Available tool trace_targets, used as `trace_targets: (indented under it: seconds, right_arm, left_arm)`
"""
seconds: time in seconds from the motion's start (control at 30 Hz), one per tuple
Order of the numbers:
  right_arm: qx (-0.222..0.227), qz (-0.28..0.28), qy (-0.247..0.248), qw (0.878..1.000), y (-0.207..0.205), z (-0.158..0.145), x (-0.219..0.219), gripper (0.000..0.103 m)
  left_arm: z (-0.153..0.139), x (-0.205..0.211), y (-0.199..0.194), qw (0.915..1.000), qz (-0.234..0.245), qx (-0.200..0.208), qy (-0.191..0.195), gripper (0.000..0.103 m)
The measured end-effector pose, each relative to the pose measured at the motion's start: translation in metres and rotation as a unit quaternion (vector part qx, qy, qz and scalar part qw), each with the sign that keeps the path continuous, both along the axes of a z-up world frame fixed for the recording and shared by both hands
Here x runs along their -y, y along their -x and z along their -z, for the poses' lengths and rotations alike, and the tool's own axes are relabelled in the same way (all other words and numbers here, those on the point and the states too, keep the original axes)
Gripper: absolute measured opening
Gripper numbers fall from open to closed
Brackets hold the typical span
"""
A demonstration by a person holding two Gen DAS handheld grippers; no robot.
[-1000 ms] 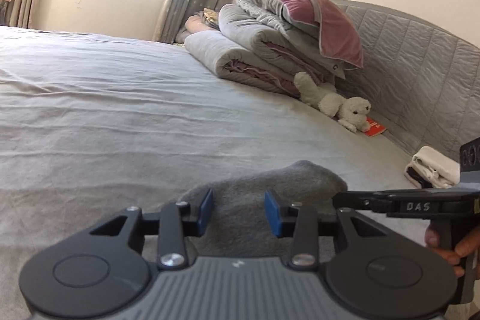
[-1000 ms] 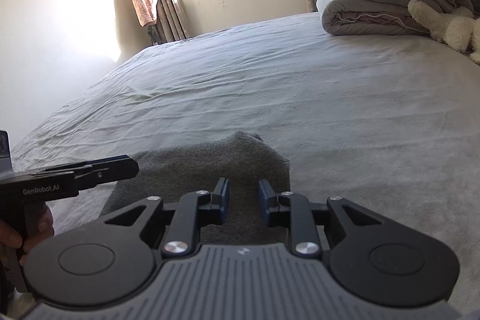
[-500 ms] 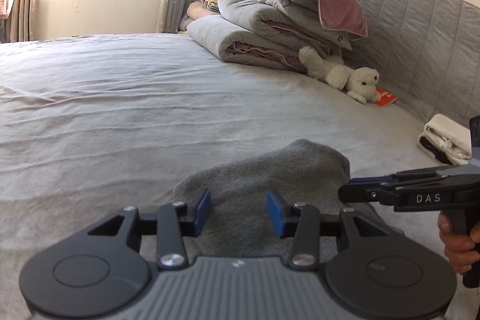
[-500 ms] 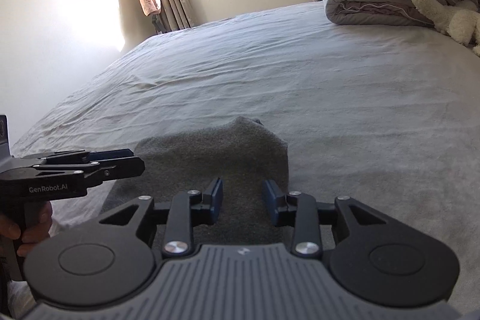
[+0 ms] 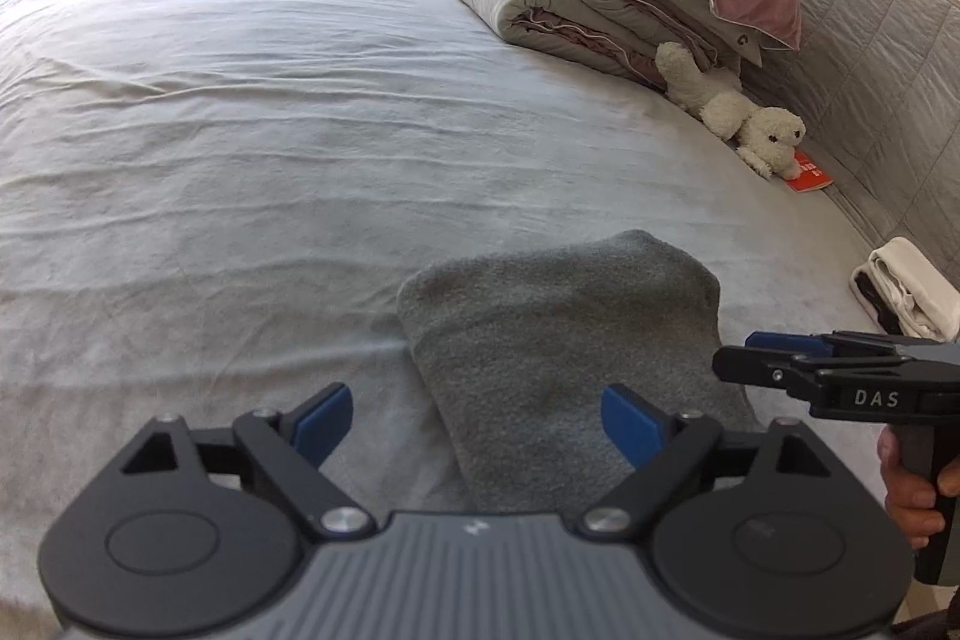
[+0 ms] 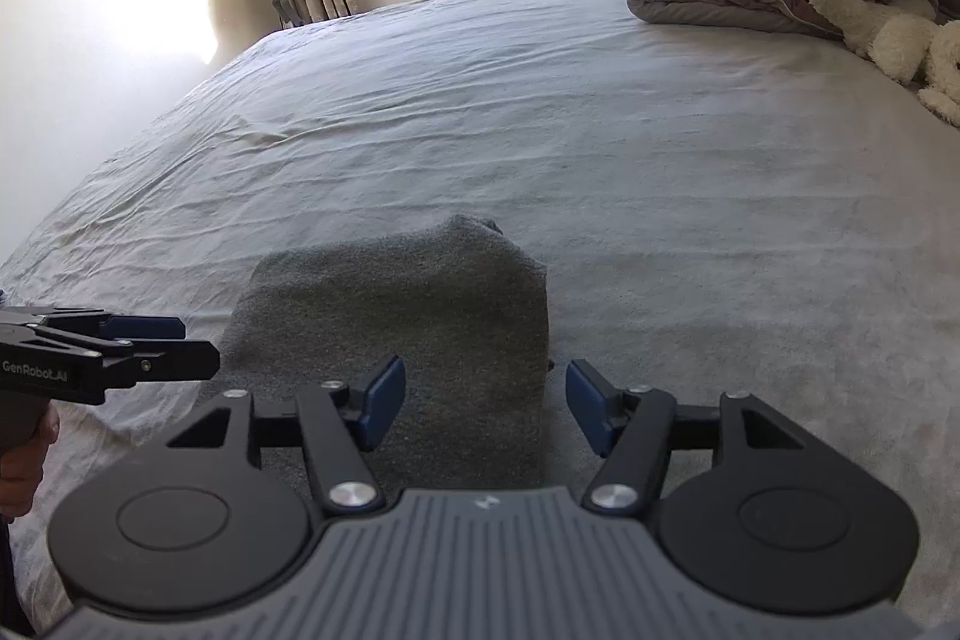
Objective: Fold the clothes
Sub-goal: 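Grasp the folded grey sweatshirt edge with the left gripper while the right gripper grasps beside it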
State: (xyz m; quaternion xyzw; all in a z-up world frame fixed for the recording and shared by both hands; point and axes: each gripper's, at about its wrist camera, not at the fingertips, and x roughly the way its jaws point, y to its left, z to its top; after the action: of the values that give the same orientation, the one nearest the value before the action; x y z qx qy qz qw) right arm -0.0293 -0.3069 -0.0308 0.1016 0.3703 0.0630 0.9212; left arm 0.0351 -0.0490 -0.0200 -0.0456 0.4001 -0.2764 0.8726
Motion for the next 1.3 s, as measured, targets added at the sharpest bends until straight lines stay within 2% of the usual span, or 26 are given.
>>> trace_targets:
  seconds: [0.07, 0.13, 0.27, 0.47, 0.63, 0.83, 1.03, 1.2, 1.27, 1.3]
  right_arm:
    - [-0.016, 0.002, -0.008, 1.0, -0.001, 0.0, 0.0, 0.067]
    - [-0.029, -0.001, -0.015, 0.999, -0.002, 0.0, -0.002, 0.07]
    - [-0.042, -0.001, -0.003, 0.999, -0.004, -0.002, -0.009, 0.075]
    - [-0.061, -0.003, 0.021, 0.998, -0.009, 0.0, -0.017, 0.078]
    - [-0.071, -0.007, 0.005, 0.997, -0.01, 0.003, -0.007, 0.078]
    - [-0.082, -0.023, -0.111, 0.99, -0.016, 0.014, 0.024, 0.078]
    - [-0.07, -0.011, -0.229, 0.971, -0.022, 0.028, 0.056, 0.078]
    - [-0.061, -0.019, -0.276, 0.959, -0.03, 0.039, 0.061, 0.072]
    - [-0.056, -0.025, -0.284, 0.957, -0.032, 0.041, 0.06, 0.067]
    - [-0.053, -0.029, -0.288, 0.956, -0.034, 0.042, 0.059, 0.065]
  left_arm:
    - [0.0, 0.0, -0.003, 0.9998, 0.009, -0.013, 0.01, 0.1]
    - [0.001, -0.001, -0.006, 0.9994, 0.014, -0.027, 0.02, 0.1]
    - [0.006, -0.003, -0.013, 0.998, 0.018, -0.051, 0.032, 0.101]
    - [0.011, -0.005, -0.019, 0.997, 0.024, -0.064, 0.036, 0.101]
    - [0.019, -0.008, -0.029, 0.9925, 0.041, -0.095, 0.066, 0.097]
    - [0.037, -0.018, -0.041, 0.981, 0.039, -0.139, 0.13, 0.084]
    - [0.051, -0.027, -0.047, 0.9688, 0.023, -0.157, 0.19, 0.076]
    - [0.061, -0.026, -0.048, 0.9649, 0.014, -0.149, 0.216, 0.063]
    - [0.066, -0.026, -0.047, 0.9635, 0.0, -0.142, 0.227, 0.051]
    - [0.069, -0.026, -0.047, 0.9618, -0.008, -0.14, 0.236, 0.049]
